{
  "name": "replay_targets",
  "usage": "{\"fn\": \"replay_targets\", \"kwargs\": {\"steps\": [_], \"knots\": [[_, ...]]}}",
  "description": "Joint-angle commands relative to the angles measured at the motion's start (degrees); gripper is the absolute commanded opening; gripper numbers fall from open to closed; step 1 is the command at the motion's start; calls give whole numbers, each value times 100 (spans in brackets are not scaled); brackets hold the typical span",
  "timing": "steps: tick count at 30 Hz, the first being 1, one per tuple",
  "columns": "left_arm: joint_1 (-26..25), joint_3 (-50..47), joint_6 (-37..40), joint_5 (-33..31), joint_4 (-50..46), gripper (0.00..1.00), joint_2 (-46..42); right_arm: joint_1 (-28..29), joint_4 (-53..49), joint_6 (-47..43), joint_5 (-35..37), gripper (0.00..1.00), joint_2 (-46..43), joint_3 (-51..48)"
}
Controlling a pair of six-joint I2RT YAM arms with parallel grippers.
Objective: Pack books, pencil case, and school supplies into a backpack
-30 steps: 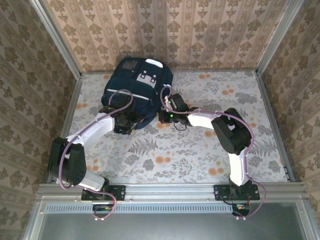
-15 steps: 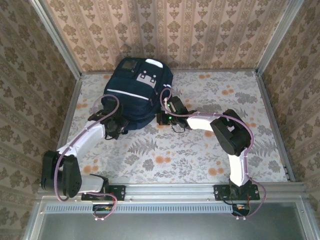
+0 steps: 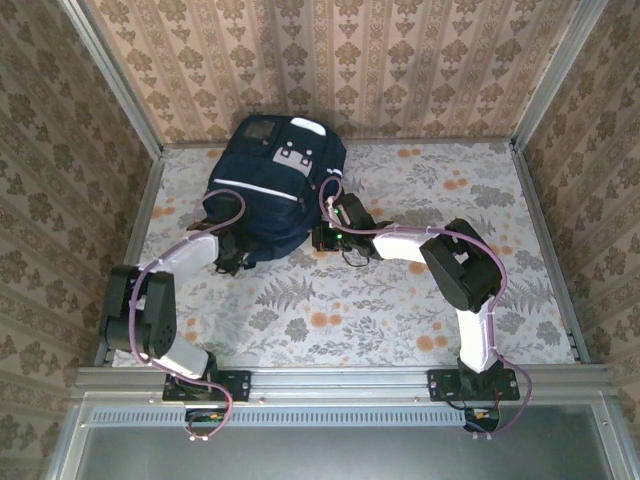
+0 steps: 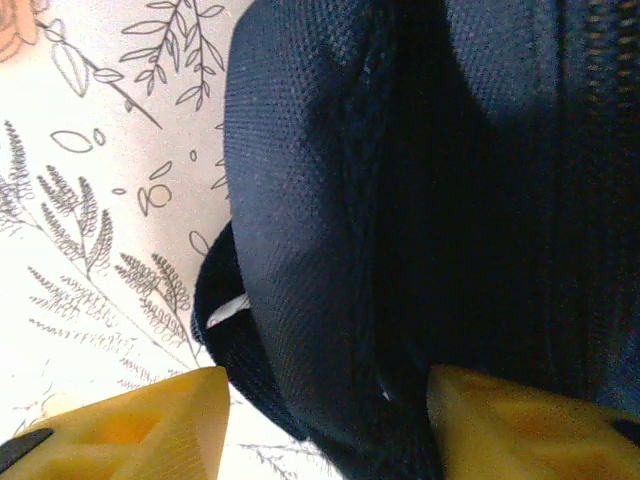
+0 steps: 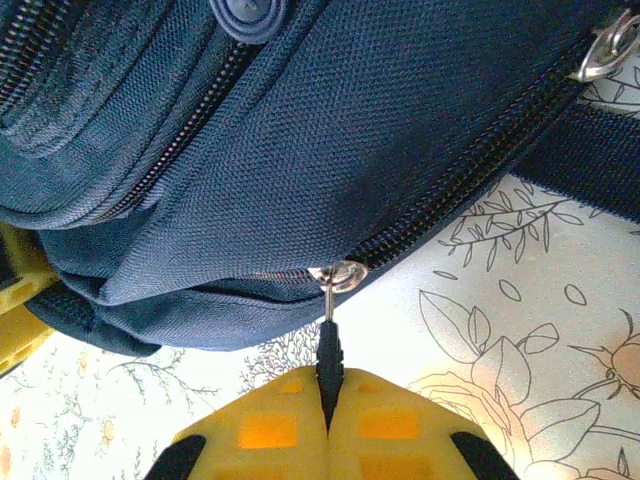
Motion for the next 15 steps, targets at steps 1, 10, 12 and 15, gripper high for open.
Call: {"fn": "replay_targets", "kwargs": {"steps": [1,10,12,15], "knots": [[41,143,159,42,100,55,245,70,200,-10,-226,0,-86,26],[123,237,212,-353,-406,0,212,-20,-195,-302,84,0,-99,-9],[234,194,181,-467,-588,0,71,-103,-407,-453,205,0,-118,3],[443,83,127,-490,-735,0,-201,-274,-627,-599,359,0,-102,-28]]}}
